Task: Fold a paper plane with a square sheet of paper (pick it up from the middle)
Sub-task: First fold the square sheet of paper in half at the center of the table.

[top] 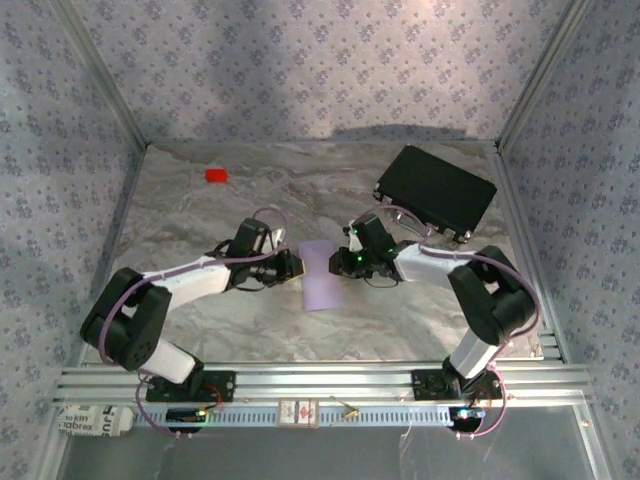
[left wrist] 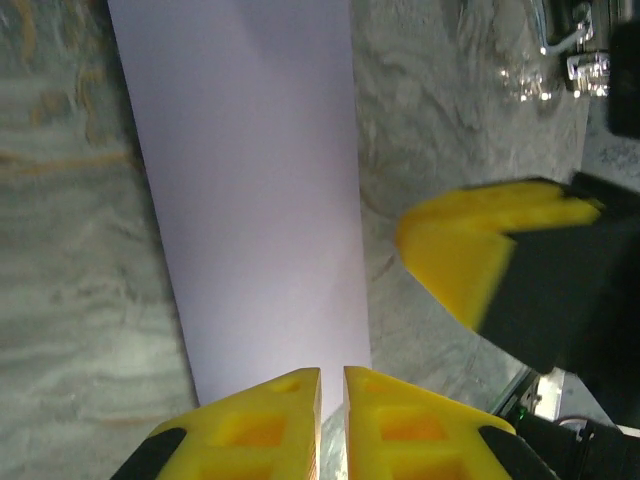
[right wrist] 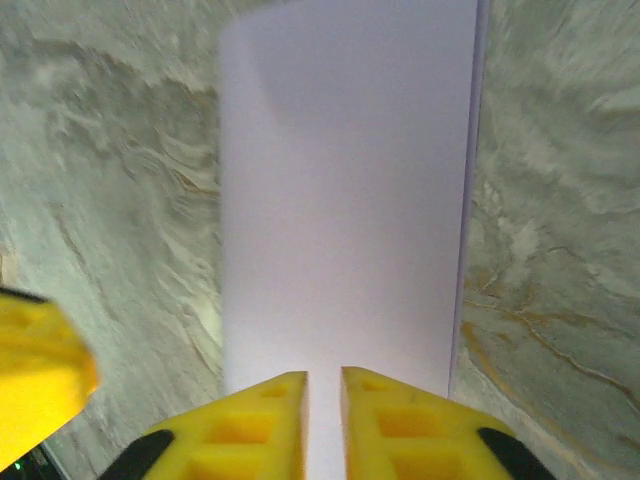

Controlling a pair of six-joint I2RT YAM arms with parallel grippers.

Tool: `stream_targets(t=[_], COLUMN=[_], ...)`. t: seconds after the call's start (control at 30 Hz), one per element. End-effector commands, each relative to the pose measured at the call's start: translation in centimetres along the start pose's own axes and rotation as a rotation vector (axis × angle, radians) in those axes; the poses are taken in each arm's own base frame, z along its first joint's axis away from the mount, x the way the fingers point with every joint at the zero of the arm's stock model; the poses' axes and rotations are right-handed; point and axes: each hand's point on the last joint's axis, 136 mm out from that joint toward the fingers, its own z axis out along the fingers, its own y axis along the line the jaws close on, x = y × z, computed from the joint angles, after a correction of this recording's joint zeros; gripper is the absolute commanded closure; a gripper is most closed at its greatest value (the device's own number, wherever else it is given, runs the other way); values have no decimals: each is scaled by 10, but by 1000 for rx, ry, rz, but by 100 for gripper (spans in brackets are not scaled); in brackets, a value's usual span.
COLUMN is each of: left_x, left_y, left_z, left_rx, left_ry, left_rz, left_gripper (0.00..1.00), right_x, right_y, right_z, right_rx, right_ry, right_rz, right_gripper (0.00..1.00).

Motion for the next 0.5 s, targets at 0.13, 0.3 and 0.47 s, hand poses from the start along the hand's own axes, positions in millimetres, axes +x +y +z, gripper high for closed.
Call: stream_targets(t=[0.13, 0.3, 0.47], left_x=[-22, -32, -43], left_y=[-14, -18, -18], left_z=[8, 12, 12], left_rx=[24, 9, 2], left_ry=[-5, -7, -28], left_rz=[4, 12, 4], left_gripper=[87, 86, 86], right_x=[-9, -7, -5], right_y=[-9, -12, -15], right_z=[-50, -60, -57], right_rx=[116, 128, 127], right_ry=[-166, -188, -195], right_rz=[-5, 42, 87], right_gripper=[71, 71, 68])
